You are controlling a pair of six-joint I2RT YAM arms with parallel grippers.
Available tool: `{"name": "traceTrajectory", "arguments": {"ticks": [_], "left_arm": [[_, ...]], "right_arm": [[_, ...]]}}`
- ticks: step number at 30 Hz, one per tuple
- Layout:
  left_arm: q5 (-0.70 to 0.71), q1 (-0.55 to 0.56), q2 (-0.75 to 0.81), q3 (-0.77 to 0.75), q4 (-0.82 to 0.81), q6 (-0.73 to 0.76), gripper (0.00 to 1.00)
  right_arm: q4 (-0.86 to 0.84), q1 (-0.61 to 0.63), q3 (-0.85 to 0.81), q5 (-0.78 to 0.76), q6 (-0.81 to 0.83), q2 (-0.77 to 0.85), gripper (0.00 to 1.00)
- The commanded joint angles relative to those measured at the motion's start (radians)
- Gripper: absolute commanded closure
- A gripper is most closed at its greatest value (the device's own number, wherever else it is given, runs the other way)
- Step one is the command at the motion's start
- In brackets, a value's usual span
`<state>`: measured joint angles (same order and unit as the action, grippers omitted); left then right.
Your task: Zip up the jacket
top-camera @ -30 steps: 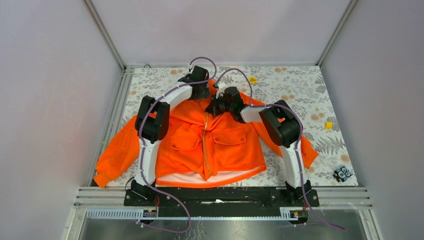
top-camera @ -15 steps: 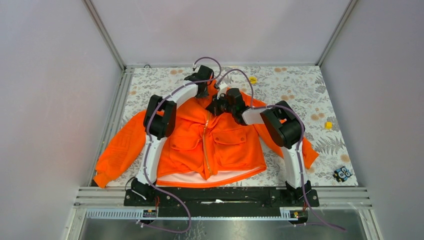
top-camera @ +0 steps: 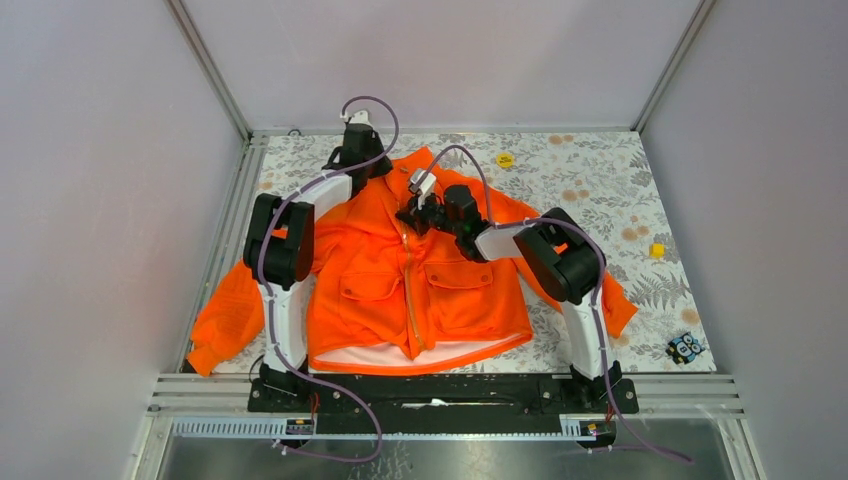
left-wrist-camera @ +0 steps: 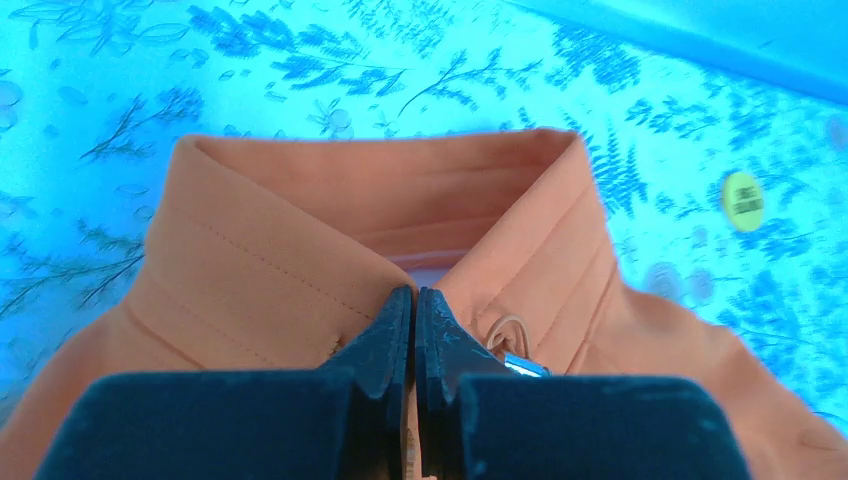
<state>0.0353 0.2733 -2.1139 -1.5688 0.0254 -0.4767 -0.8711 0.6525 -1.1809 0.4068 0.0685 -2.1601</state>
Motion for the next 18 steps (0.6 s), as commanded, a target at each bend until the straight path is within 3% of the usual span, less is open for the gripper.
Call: {"name": "traceTrajectory", "arguments": {"ticks": [1,7,13,18], "left_arm": [[-0.090,-0.035,0.040,0.035,-0.381,-0.080,1.00],[-0.127,-0.038,-0.026,-0.011,-0.458,-0.151,1.00],[-0.151,-0.039,-0.092,-0.132,-0.402,-0.137,1.00],[-0.158,-0.040,-0.114,-0.199,-0.352,-0.088,1.00]], "right_arm": [[-0.070,0.032,0.011,-0.001,0.063,0.092,1.00],[-0.017,0.037,0.077,-0.052,0.073,0.139,1.00],[0.135,0.065,0.105,0.090,0.195,0.157,1.00],[0.130,0.065,0.141,0.203,0.176,0.185,1.00]]}}
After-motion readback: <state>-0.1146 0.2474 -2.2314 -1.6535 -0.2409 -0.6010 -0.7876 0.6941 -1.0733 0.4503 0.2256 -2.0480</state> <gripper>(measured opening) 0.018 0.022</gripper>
